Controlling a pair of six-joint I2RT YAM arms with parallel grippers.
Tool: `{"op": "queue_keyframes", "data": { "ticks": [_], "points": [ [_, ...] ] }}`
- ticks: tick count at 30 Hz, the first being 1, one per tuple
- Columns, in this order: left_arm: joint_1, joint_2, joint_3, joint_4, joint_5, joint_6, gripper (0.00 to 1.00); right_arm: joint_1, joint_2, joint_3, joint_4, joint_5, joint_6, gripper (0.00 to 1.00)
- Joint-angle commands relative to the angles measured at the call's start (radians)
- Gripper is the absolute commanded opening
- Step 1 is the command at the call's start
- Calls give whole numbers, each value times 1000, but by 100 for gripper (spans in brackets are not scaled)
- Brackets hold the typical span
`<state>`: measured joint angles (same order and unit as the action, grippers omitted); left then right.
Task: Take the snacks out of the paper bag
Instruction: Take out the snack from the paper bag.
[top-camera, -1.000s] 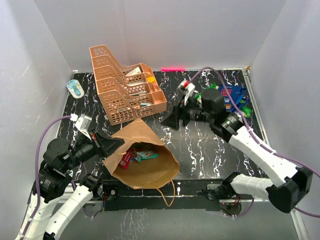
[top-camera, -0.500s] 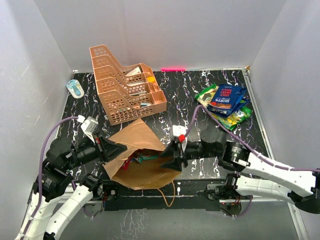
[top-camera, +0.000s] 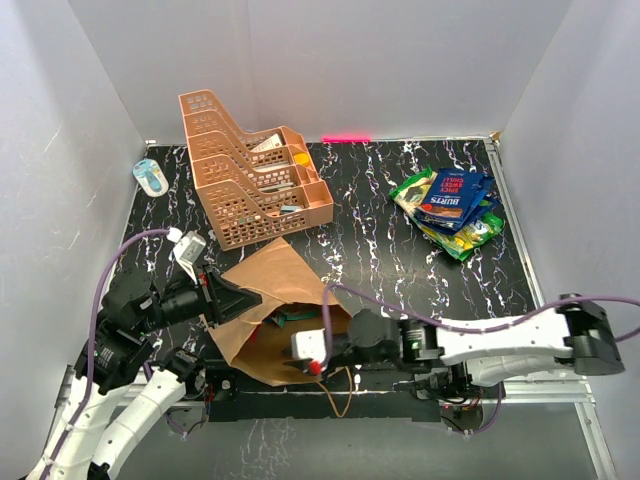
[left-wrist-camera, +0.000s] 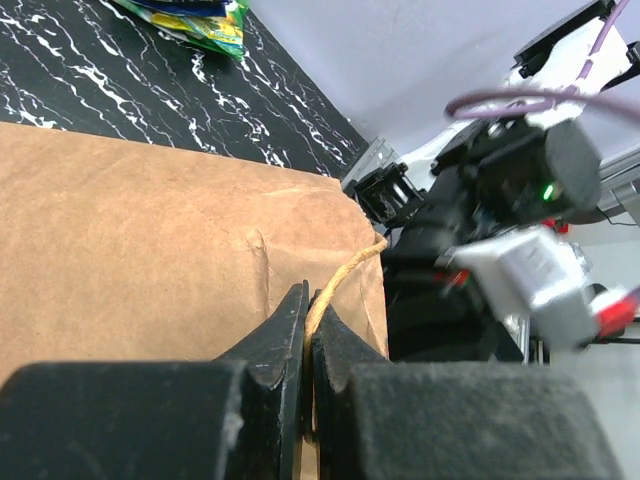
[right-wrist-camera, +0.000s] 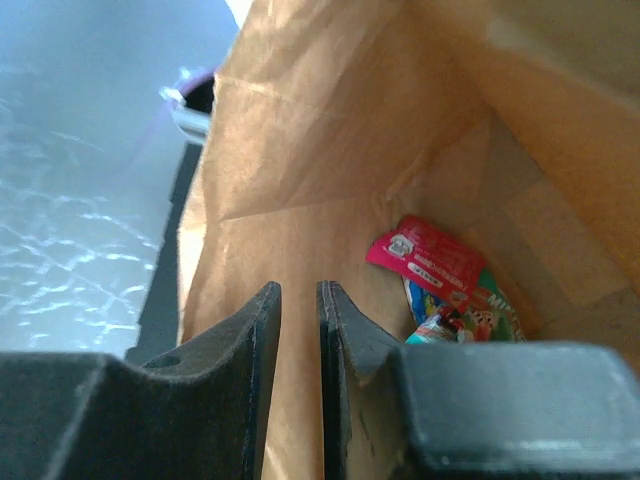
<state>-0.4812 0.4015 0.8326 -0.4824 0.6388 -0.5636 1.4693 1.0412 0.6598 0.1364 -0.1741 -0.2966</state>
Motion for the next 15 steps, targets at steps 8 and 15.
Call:
{"op": "queue_keyframes", "data": {
  "ticks": [8, 15],
  "points": [
    [-2, 30, -18, 64, 34, -15, 0, 184, 357, 74, 245, 198, -104, 24],
    [-2, 14, -27, 56, 11, -17, 0, 145, 275, 8, 305, 447, -115, 25]
  ]
}}
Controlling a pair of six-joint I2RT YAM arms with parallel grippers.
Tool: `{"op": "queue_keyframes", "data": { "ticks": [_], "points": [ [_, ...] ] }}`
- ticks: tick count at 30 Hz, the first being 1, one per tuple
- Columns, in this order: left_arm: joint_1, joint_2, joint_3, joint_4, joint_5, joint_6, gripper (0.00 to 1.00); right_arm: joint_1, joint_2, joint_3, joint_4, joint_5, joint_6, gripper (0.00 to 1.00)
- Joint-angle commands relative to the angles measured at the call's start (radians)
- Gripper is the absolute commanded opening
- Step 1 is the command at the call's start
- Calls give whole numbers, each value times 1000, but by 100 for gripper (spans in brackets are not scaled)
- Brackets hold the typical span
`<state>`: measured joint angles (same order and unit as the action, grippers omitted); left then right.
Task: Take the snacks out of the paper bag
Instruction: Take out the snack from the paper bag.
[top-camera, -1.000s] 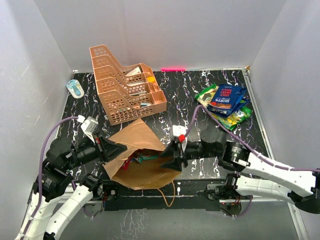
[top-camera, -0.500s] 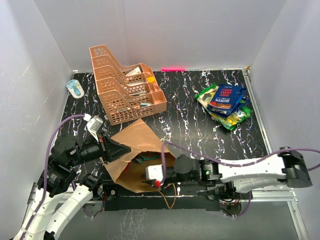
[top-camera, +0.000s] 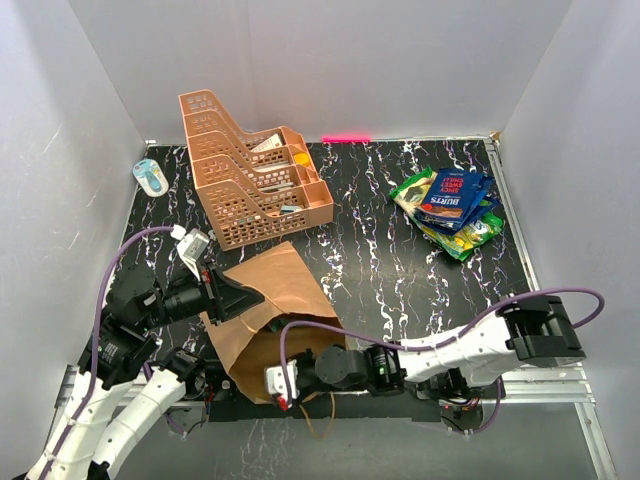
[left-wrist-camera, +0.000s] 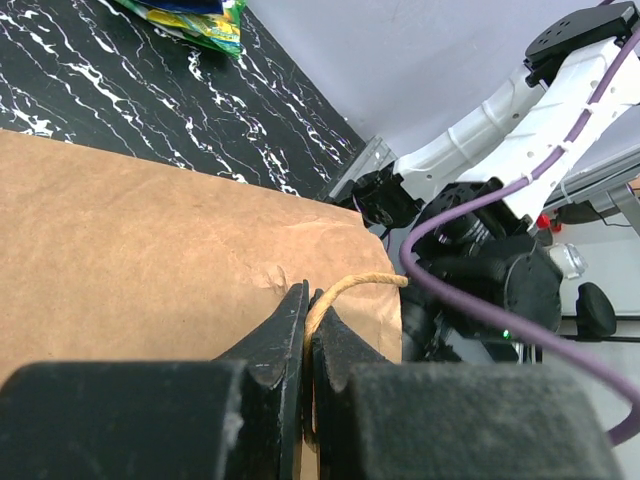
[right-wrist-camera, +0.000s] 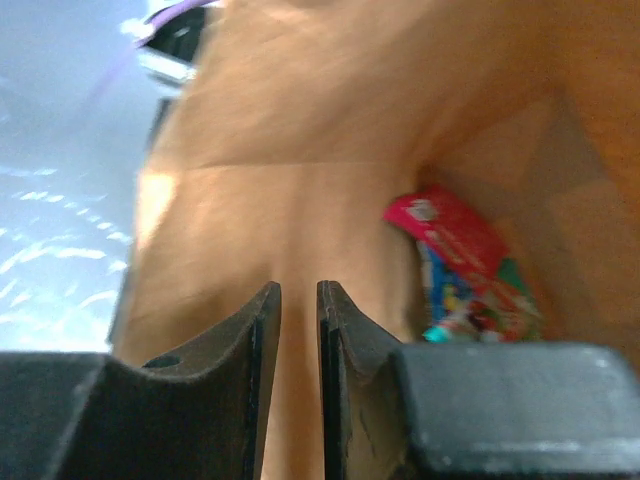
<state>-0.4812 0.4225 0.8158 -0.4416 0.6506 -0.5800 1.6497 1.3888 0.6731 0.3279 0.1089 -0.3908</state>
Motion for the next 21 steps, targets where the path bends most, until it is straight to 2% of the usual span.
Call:
{"op": "queue_keyframes", "data": {
  "ticks": [1, 6, 11, 16, 21],
  "points": [
    [-2, -6, -8, 15, -2, 0, 0, -53, -80, -12, 97, 184, -33, 27],
    [-1, 20, 29, 32, -72, 1, 0, -137, -95, -38, 78, 218, -118, 41],
    [-2, 66, 60, 102, -184, -14, 0, -273, -85, -27, 81, 161, -170, 42],
    [-2, 116, 59, 248, -297, -29, 0, -438, -84, -41, 82, 42, -245, 43],
    [-2, 229, 49, 376, -275, -51, 0, -596, -63, -14, 54, -151, -345, 43]
  ]
}}
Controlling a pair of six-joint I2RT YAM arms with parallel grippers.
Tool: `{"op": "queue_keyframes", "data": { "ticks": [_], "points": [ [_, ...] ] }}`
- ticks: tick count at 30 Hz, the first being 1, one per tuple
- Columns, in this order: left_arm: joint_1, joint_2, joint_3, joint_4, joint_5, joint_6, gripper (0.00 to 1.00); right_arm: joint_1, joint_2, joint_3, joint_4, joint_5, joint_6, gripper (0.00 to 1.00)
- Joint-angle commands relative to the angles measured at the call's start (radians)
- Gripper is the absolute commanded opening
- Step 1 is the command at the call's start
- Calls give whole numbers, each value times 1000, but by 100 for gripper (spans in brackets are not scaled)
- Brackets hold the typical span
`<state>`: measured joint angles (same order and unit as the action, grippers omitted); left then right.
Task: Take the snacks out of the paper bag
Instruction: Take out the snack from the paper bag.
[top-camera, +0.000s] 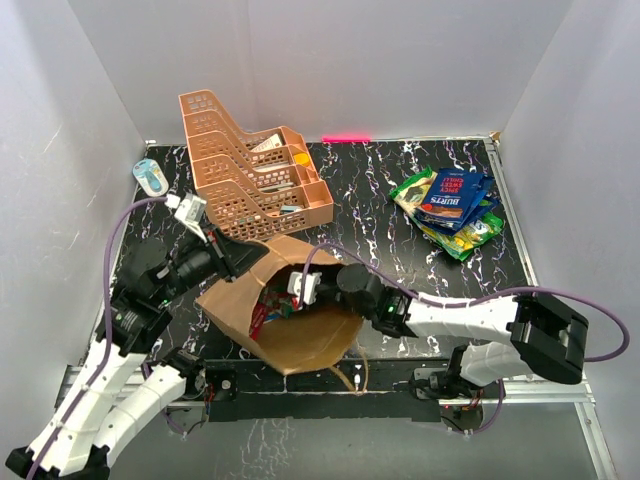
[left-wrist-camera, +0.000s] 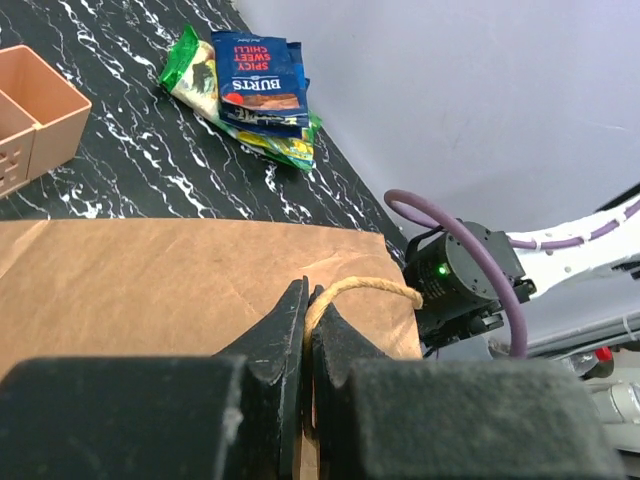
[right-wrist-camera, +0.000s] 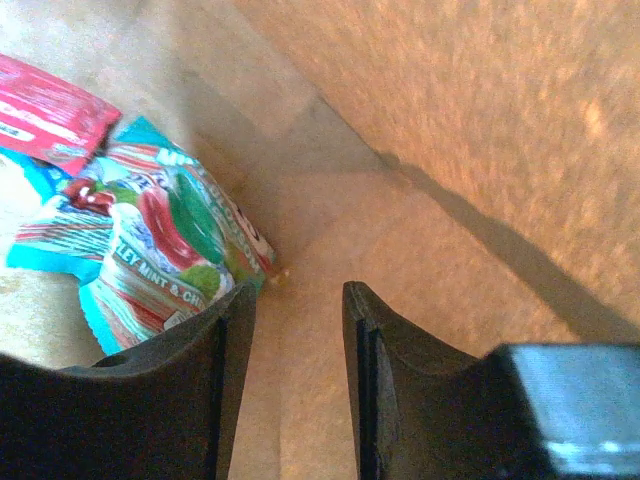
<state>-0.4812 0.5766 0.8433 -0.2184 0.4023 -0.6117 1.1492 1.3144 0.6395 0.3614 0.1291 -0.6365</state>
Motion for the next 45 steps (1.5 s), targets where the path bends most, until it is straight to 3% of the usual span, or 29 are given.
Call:
{"op": "queue_keyframes", "data": {
  "ticks": [1, 3, 7, 17, 26, 32, 35, 41, 45],
  "points": [
    [-1, 89, 24, 156, -22, -14, 0, -124, 13, 40, -27, -230, -118, 44],
    [-2, 102, 50, 123, -44, 11, 0, -141, 19, 89, -135, -345, -148, 47],
    [-2, 81, 69, 81, -55, 47, 0, -141, 37, 156, -335, -532, -268, 63],
    [-2, 38, 37, 55, -67, 54, 0, -138, 107, 286, -626, -619, -380, 70],
    [-2, 30, 66, 43, -59, 66, 0, -130, 246, 279, -408, -419, -398, 69],
    [-2, 0, 70, -18, -82, 89, 0, -128, 367, 382, -377, -314, -388, 55],
    [-2, -23, 61, -44, -99, 92, 0, -130, 387, 407, -367, -297, -379, 41],
    [-2, -58, 41, -90, -137, 94, 0, -129, 310, 394, -365, -362, -340, 15],
    [-2, -62, 41, -103, -176, 88, 0, -129, 223, 349, -365, -415, -316, 8]
  ]
}}
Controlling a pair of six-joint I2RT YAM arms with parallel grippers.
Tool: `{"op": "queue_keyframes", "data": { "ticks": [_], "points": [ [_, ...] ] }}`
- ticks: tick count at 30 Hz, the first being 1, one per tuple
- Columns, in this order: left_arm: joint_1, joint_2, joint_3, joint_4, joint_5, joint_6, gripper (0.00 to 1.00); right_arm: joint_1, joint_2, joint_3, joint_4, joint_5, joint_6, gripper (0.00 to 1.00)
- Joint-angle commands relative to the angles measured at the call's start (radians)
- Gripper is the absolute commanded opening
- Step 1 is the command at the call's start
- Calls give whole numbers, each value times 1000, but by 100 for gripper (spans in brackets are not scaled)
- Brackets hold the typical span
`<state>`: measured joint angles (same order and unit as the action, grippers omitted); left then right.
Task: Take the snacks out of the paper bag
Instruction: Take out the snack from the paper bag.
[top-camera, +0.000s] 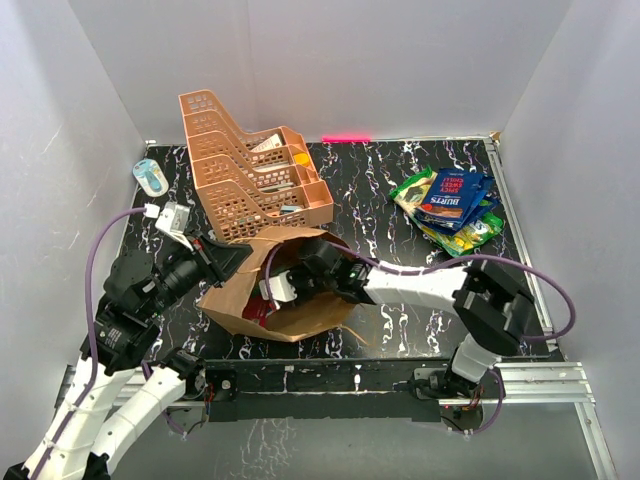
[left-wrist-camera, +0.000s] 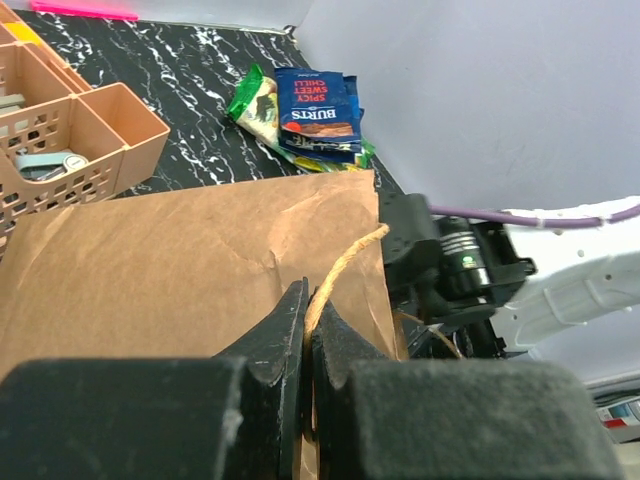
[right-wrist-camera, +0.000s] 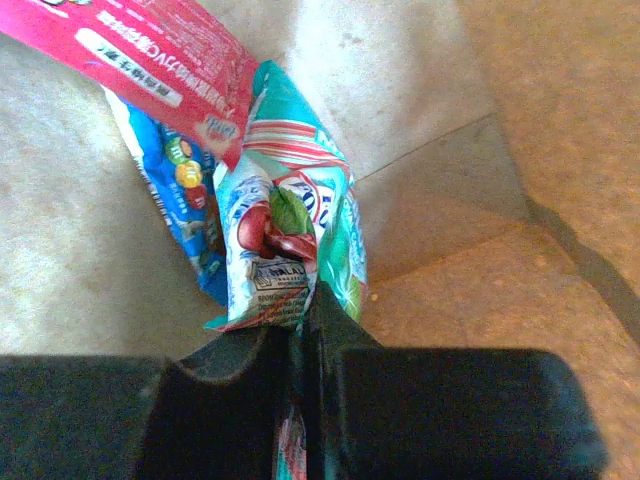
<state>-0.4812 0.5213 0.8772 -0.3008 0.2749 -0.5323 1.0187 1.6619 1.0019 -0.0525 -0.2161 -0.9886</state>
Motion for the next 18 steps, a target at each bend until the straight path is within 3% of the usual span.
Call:
{"op": "queue_keyframes", "data": {
  "ticks": [1, 6, 18],
  "points": [
    [-3, -5, 10, -22, -59, 6, 0, 1, -148, -24, 47, -83, 43, 8],
    [-2, 13, 34, -33, -127, -1, 0, 1, -272, -85, 56, -133, 85, 8],
    [-2, 18, 52, -45, -150, -9, 0, 0, -463, -103, 72, -39, 271, 8]
  ]
}}
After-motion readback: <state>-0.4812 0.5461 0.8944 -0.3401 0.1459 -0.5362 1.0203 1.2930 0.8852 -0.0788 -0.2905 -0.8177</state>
